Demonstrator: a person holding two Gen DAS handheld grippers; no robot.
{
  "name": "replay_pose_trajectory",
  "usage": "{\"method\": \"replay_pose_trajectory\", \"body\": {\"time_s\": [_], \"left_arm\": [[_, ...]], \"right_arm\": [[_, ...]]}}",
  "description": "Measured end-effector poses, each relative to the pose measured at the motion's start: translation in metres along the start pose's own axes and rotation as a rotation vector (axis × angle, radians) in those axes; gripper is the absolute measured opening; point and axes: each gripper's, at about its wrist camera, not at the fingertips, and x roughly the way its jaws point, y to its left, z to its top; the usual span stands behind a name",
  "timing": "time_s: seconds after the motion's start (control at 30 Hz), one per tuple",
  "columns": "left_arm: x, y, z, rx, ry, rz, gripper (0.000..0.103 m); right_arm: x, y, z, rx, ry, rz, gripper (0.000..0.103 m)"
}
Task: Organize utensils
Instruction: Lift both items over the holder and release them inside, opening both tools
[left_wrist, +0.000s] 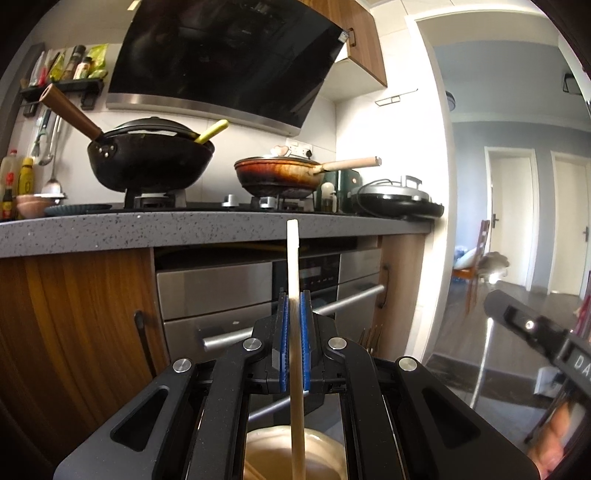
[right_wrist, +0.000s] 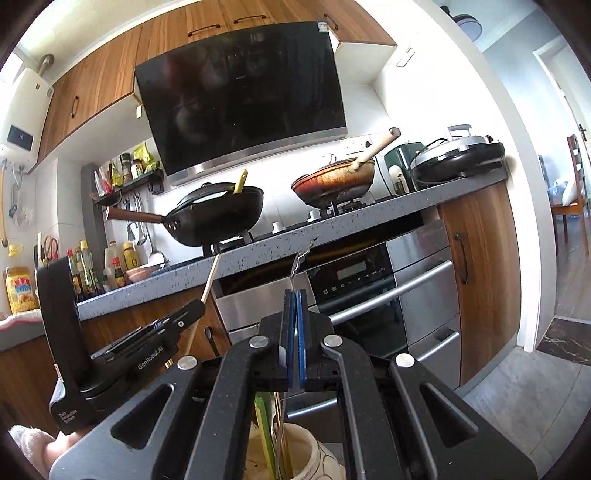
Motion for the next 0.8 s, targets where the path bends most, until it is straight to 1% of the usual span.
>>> {"method": "replay_pose_trajectory", "body": {"time_s": [0.2,0.37,0.5,0.53,0.57,0.7,0.8], "left_arm": [[-0.004,-0.003,-0.004,0.027,-0.003,-0.003,0.007],[-0.01,-0.001,-0.009,0.033,0.02,-0.015,0.007],[-0.016,0.001,-0.01,0.035,0.025,-0.013,0.007],[-0.018,0.001,-0.009,0.034,0.026,-0.01,0.009],[-0.019,0.002,-0.009,0.031,0.027,-0.009,0.013],[-0.023,0.004,-0.007,0.028,0.039,-0.006,0.019],[-0.03,0.004,-0.005,0.028,0.035,-0.006,0.027]], "right_arm": [[0.015,0.002,-0.014,-0.035,0.076,-0.004,0.001],[0.021,0.006,-0.025,-0.09,0.139,-0.011,0.001],[0.028,0.006,-0.035,-0.116,0.208,-0.012,0.001],[0.031,0.006,-0.038,-0.118,0.226,-0.014,0.001],[0.033,0.005,-0.041,-0.119,0.247,-0.014,0.001],[0.038,0.005,-0.05,-0.138,0.3,-0.023,0.002],[0.041,0.004,-0.056,-0.149,0.337,-0.032,0.002]]}}
